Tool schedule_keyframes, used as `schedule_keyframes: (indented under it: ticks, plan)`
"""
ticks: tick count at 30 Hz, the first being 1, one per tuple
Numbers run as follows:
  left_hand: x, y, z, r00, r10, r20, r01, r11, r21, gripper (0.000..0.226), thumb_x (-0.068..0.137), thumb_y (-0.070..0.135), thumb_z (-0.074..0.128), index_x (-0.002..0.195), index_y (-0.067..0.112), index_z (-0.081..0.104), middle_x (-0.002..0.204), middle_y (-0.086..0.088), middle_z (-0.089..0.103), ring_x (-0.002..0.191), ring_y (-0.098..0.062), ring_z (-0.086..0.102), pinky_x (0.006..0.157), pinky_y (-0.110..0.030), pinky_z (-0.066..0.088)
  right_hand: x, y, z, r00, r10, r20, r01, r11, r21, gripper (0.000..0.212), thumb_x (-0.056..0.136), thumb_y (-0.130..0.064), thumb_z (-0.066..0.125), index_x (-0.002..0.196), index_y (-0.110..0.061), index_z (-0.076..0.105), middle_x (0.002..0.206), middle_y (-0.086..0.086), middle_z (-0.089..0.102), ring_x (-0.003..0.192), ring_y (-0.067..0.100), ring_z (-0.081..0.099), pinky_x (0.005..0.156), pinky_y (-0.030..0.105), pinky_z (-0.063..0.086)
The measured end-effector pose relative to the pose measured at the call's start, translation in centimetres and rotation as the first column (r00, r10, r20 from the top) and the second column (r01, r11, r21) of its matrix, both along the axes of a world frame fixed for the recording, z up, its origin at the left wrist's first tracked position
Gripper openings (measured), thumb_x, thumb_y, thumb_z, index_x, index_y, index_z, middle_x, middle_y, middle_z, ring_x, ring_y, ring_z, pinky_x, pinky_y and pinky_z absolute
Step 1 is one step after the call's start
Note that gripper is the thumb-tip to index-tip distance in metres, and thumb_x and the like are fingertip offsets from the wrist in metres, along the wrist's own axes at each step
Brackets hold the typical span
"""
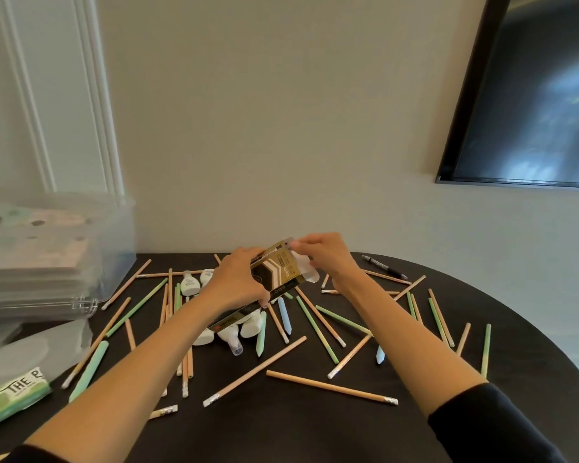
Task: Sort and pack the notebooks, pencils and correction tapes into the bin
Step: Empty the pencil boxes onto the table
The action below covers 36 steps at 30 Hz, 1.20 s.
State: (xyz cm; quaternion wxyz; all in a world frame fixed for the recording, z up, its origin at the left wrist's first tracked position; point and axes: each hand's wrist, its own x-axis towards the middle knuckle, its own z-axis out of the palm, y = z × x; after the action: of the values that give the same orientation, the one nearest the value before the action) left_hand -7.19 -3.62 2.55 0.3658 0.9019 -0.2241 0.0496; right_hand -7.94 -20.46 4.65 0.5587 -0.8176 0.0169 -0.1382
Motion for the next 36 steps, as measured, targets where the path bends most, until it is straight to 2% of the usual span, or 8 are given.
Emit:
schedule_keyframes:
  ticks: [5, 12, 17, 21, 23, 26, 29, 36]
  plan:
    - [-0.1, 0.4, 0.0, 1.0, -0.018, 0.005, 0.018, 1.0, 0.022, 0.077, 0.059, 0.006, 0.077, 0.129, 0.018, 0.046, 0.125, -0.004, 0.049, 0.113, -0.02, 0.047, 0.089, -0.033, 0.045, 0.7, 0.2, 0.1, 0.98, 0.181, -0.083, -0.197, 0.94, -0.279, 0.019, 0.088, -0.012, 0.057, 0.092, 0.0, 0.071, 0.105, 0.003, 0.064, 0.1, 0.011, 0.055, 0.08, 0.019, 0.04]
    - [0.5, -0.6, -0.2, 0.999, -0.048, 0.011, 0.048, 0.999, 0.025, 0.076, 0.057, 0.006, 0.077, 0.126, 0.02, 0.049, 0.119, 0.0, 0.05, 0.098, -0.009, 0.041, 0.076, -0.025, 0.039, 1.3, -0.7, -1.0, 0.993, 0.1, -0.062, -0.103, 0.994, -0.048, 0.011, 0.083, -0.011, 0.063, 0.079, -0.013, 0.073, 0.074, -0.015, 0.062, 0.077, 0.0, 0.053, 0.063, 0.016, 0.033]
    - [2.3, -2.3, -0.6, 1.0, -0.03, -0.009, 0.031, 0.997, 0.077, 0.07, 0.057, 0.007, 0.077, 0.121, 0.021, 0.052, 0.111, 0.004, 0.049, 0.103, -0.015, 0.047, 0.084, -0.031, 0.042, 2.5, -3.2, -2.1, 0.986, 0.129, -0.109, -0.135, 0.99, -0.042, 0.013, 0.086, -0.019, 0.061, 0.08, -0.026, 0.07, 0.083, -0.017, 0.062, 0.084, -0.001, 0.051, 0.069, 0.016, 0.034]
    - [4.7, -4.9, -0.7, 0.998, 0.059, 0.01, -0.059, 0.99, 0.127, 0.06, 0.06, 0.009, 0.078, 0.114, 0.016, 0.054, 0.113, -0.004, 0.056, 0.108, -0.024, 0.053, 0.095, -0.047, 0.044, 4.7, -7.3, -4.3, 0.99, -0.137, -0.04, 0.141, 0.983, 0.118, 0.019, 0.09, -0.013, 0.056, 0.084, -0.026, 0.067, 0.087, -0.014, 0.06, 0.086, 0.004, 0.054, 0.076, 0.02, 0.045]
    - [6.0, -6.3, -0.5, 0.995, 0.094, 0.039, -0.099, 0.984, 0.148, 0.054, 0.062, 0.01, 0.077, 0.112, 0.016, 0.054, 0.113, -0.005, 0.054, 0.106, -0.024, 0.053, 0.092, -0.043, 0.045, 5.9, -9.7, -5.6, 0.945, -0.324, -0.04, 0.327, 0.938, 0.119, 0.019, 0.09, -0.009, 0.054, 0.089, -0.02, 0.069, 0.095, -0.006, 0.063, 0.087, 0.006, 0.053, 0.082, 0.024, 0.046]
    - [8.3, -9.1, -0.5, 0.993, 0.093, 0.072, -0.105, 0.976, 0.19, 0.055, 0.063, 0.012, 0.077, 0.113, 0.015, 0.053, 0.112, -0.006, 0.052, 0.103, -0.024, 0.052, 0.083, -0.034, 0.046, 8.1, -13.6, -7.2, 0.882, -0.469, -0.049, 0.462, 0.88, -0.107, 0.022, 0.09, -0.009, 0.051, 0.103, -0.008, 0.069, 0.106, 0.006, 0.065, 0.089, 0.013, 0.054, 0.081, 0.027, 0.044]
    - [10.4, -11.2, -0.8, 0.995, 0.078, 0.069, -0.093, 0.964, 0.248, 0.058, 0.063, 0.013, 0.077, 0.115, 0.016, 0.051, 0.115, -0.006, 0.05, 0.107, -0.025, 0.051, 0.089, -0.039, 0.046, 10.3, -17.6, -8.2, 0.838, -0.545, -0.023, 0.505, 0.792, -0.342, 0.024, 0.09, -0.007, 0.049, 0.106, -0.003, 0.066, 0.11, 0.013, 0.064, 0.098, 0.024, 0.056, 0.085, 0.035, 0.046]
    - [14.7, -13.4, -2.1, 0.99, 0.055, 0.132, -0.102, 0.919, 0.381, 0.061, 0.069, 0.017, 0.071, 0.124, 0.016, 0.045, 0.12, -0.006, 0.047, 0.112, -0.025, 0.046, 0.093, -0.04, 0.043, 14.4, -23.1, -10.2, 0.75, -0.642, -0.159, 0.356, 0.594, -0.721, 0.03, 0.093, -0.018, 0.051, 0.118, 0.0, 0.054, 0.126, 0.019, 0.048, 0.122, 0.031, 0.038, 0.09, 0.037, 0.043]
